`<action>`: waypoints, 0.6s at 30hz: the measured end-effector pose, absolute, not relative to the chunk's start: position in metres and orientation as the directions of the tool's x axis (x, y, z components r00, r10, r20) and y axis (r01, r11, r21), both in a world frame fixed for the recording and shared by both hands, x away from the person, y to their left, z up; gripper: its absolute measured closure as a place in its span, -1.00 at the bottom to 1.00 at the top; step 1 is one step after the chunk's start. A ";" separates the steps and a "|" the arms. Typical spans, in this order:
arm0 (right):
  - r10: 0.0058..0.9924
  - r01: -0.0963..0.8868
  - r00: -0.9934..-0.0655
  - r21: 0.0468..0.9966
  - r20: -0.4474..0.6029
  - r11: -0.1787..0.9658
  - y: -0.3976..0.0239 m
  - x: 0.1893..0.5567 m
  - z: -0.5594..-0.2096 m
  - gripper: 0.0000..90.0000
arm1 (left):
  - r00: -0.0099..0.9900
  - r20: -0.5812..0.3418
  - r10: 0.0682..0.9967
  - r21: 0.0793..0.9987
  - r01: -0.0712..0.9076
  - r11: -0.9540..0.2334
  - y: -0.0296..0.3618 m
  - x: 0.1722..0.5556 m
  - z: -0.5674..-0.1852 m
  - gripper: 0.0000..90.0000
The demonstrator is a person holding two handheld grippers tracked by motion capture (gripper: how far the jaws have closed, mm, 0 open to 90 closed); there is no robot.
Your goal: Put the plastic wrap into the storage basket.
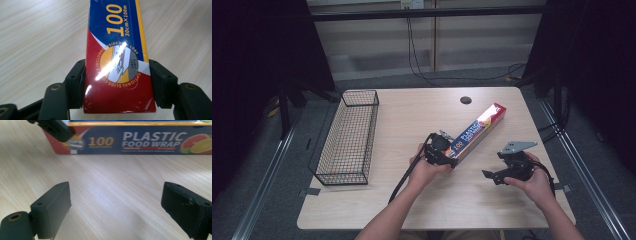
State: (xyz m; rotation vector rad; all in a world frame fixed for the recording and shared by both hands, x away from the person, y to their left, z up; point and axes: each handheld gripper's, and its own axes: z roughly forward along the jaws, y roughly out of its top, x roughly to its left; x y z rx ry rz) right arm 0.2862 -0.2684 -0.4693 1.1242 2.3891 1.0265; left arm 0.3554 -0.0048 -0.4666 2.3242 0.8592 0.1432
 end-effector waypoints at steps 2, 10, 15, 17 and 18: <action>0.763 0.540 -0.646 0.721 0.025 0.434 -0.268 0.286 -0.469 -0.81 | 0.785 -0.110 0.610 0.605 0.540 -0.585 0.005 0.350 -0.466 -0.13; 0.761 0.540 -0.649 0.720 0.026 0.435 -0.268 0.287 -0.469 -0.81 | 0.780 -0.096 0.619 0.614 0.536 -0.580 0.037 0.326 -0.466 -0.13; 0.760 0.539 -0.650 0.721 0.027 0.435 -0.267 0.287 -0.469 -0.81 | 0.792 -0.104 0.601 0.602 0.531 -0.596 0.041 0.325 -0.466 -0.32; 0.761 0.539 -0.648 0.722 0.028 0.433 -0.267 0.287 -0.469 -0.81 | 0.790 -0.141 0.597 0.573 0.557 -0.601 0.038 0.329 -0.464 -0.45; 0.760 0.538 -0.649 0.725 0.031 0.429 -0.268 0.287 -0.468 -0.81 | 0.794 -0.144 0.591 0.556 0.559 -0.615 0.036 0.331 -0.461 -0.61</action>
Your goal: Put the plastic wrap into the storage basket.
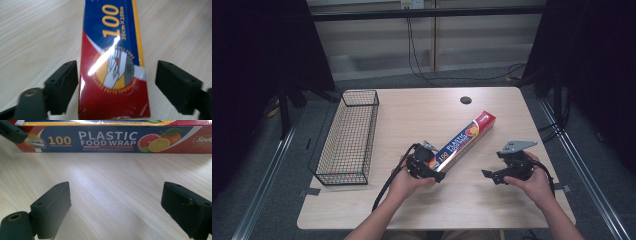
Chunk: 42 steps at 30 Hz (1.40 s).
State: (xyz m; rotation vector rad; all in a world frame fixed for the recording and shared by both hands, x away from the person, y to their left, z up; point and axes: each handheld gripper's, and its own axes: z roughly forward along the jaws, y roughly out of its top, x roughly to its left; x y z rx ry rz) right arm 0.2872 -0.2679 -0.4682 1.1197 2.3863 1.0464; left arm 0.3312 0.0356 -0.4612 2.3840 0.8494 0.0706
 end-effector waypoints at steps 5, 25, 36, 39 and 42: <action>0.762 0.539 -0.646 0.726 0.032 0.427 -0.269 0.287 -0.468 -0.81 | 0.800 -0.161 0.578 0.570 0.553 -0.607 0.022 0.341 -0.452 -0.72; 0.763 0.538 -0.645 0.733 0.040 0.416 -0.273 0.286 -0.467 -0.81 | 0.757 -0.209 0.619 0.564 0.611 -0.556 -0.033 0.395 -0.461 -0.87; 0.758 0.538 -0.651 0.729 0.039 0.424 -0.271 0.285 -0.467 -0.81 | 0.764 -0.176 0.621 0.553 0.599 -0.580 -0.047 0.407 -0.468 -0.78; 0.758 0.535 -0.652 0.731 0.038 0.423 -0.271 0.285 -0.467 -0.81 | 0.764 -0.174 0.622 0.529 0.605 -0.595 -0.051 0.409 -0.470 -0.77; 0.758 0.532 -0.652 0.734 0.036 0.422 -0.272 0.286 -0.466 -0.81 | 0.748 -0.185 0.637 0.546 0.618 -0.566 -0.054 0.409 -0.470 -0.72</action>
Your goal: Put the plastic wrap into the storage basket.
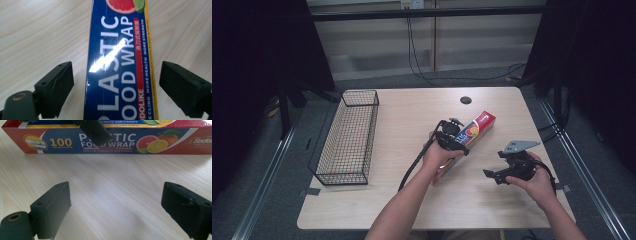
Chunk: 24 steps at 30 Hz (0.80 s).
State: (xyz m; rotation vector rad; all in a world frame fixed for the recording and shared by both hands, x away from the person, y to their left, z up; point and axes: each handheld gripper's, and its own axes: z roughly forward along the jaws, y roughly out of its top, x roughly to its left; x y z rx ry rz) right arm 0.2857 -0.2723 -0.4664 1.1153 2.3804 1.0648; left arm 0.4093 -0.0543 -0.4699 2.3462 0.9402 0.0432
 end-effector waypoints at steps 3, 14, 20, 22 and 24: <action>0.757 0.532 -0.652 0.733 0.035 0.424 -0.272 0.286 -0.466 -0.81 | 0.746 -0.179 0.641 0.533 0.621 -0.575 -0.056 0.412 -0.470 -0.66; 0.758 0.533 -0.651 0.732 0.034 0.425 -0.273 0.285 -0.466 -0.81 | 0.746 -0.142 0.650 0.519 0.616 -0.593 -0.063 0.418 -0.472 -0.47; 0.759 0.532 -0.650 0.732 0.032 0.425 -0.273 0.286 -0.466 -0.81 | 0.767 -0.146 0.624 0.500 0.602 -0.622 -0.066 0.417 -0.470 -0.16; 0.759 0.533 -0.651 0.732 0.033 0.425 -0.273 0.285 -0.466 -0.81 | 0.762 -0.142 0.632 0.500 0.606 -0.619 -0.067 0.416 -0.469 -0.14; 0.757 0.530 -0.653 0.732 0.029 0.429 -0.273 0.286 -0.467 -0.81 | 0.770 -0.121 0.626 0.491 0.595 -0.637 -0.068 0.416 -0.467 -0.10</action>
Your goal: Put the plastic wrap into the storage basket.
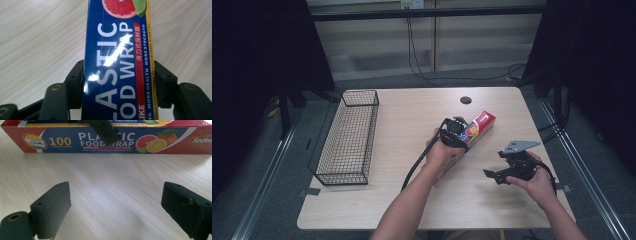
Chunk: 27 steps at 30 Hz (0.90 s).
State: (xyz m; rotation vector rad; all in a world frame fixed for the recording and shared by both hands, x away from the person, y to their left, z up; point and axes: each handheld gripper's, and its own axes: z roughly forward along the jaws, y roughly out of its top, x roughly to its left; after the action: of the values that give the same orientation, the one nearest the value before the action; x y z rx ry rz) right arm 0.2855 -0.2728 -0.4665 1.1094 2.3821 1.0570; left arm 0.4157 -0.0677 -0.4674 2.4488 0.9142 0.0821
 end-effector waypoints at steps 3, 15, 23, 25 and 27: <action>0.757 0.531 -0.653 0.732 0.031 0.427 -0.273 0.286 -0.466 -0.81 | 0.768 -0.119 0.629 0.479 0.600 -0.641 -0.068 0.415 -0.466 -0.07; 0.756 0.532 -0.654 0.733 0.037 0.424 -0.273 0.288 -0.467 -0.81 | 0.754 -0.139 0.641 0.444 0.627 -0.641 -0.045 0.411 -0.453 -0.03; 0.759 0.534 -0.649 0.734 0.038 0.420 -0.272 0.288 -0.466 -0.81 | 0.728 -0.127 0.674 0.445 0.649 -0.617 -0.023 0.412 -0.448 -0.02; 0.756 0.530 -0.653 0.737 0.040 0.419 -0.272 0.288 -0.467 -0.81 | 0.723 -0.132 0.678 0.428 0.659 -0.618 -0.018 0.413 -0.447 -0.03; 0.756 0.532 -0.653 0.736 0.041 0.419 -0.272 0.288 -0.467 -0.81 | 0.719 -0.121 0.684 0.430 0.659 -0.617 -0.015 0.413 -0.448 -0.03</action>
State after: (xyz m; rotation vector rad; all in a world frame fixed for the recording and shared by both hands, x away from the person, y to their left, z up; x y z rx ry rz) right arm 0.2883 -0.2716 -0.4671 1.1158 2.3808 1.0728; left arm 0.4129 -0.0151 -0.4483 2.4752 1.0290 0.0753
